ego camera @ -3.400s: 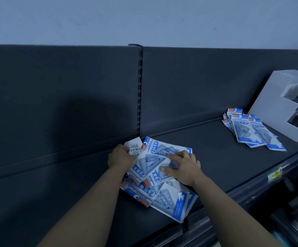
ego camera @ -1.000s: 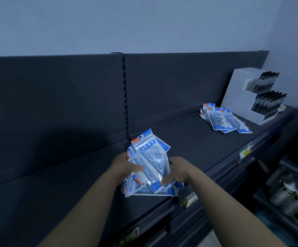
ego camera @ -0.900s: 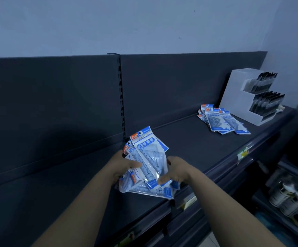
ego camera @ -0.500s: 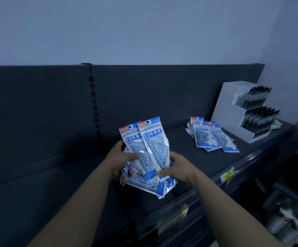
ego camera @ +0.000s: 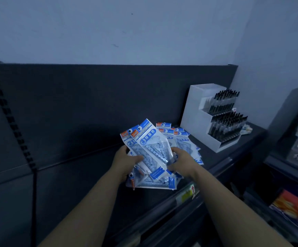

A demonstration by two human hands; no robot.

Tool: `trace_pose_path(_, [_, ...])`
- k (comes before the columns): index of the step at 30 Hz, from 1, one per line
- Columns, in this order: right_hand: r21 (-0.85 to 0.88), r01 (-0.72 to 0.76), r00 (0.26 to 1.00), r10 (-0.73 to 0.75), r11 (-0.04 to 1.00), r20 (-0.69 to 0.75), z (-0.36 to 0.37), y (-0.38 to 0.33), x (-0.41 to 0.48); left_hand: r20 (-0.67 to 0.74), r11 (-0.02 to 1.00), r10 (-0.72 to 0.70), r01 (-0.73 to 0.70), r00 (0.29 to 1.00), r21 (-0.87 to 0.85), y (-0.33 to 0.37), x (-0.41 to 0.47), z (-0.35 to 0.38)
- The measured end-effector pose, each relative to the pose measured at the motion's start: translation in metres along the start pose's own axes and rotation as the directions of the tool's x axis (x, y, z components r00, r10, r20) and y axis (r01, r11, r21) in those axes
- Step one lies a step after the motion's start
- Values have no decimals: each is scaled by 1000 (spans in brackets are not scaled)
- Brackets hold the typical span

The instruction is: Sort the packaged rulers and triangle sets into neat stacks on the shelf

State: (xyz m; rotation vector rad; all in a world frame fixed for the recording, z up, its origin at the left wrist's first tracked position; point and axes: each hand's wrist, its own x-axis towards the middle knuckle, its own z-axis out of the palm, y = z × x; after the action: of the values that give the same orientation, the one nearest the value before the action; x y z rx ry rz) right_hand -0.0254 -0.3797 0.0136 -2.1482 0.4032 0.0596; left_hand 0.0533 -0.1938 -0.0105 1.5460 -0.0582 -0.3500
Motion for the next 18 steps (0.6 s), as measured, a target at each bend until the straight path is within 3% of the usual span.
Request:
trace_pose_path(9, [-190, -104, 981, 69, 976, -180, -67, 28, 80, 69, 998, -54, 53, 996, 16, 9, 90, 82])
trace_pose_path(15, [-241, -196, 950, 123, 950, -287, -83, 56, 125, 53, 985, 15, -24, 998, 169, 0, 131, 110])
trace_pose_path(18, [-302, -188, 954, 100, 934, -284, -81, 67, 133, 60, 927, 117, -131, 991, 352, -3, 138, 109])
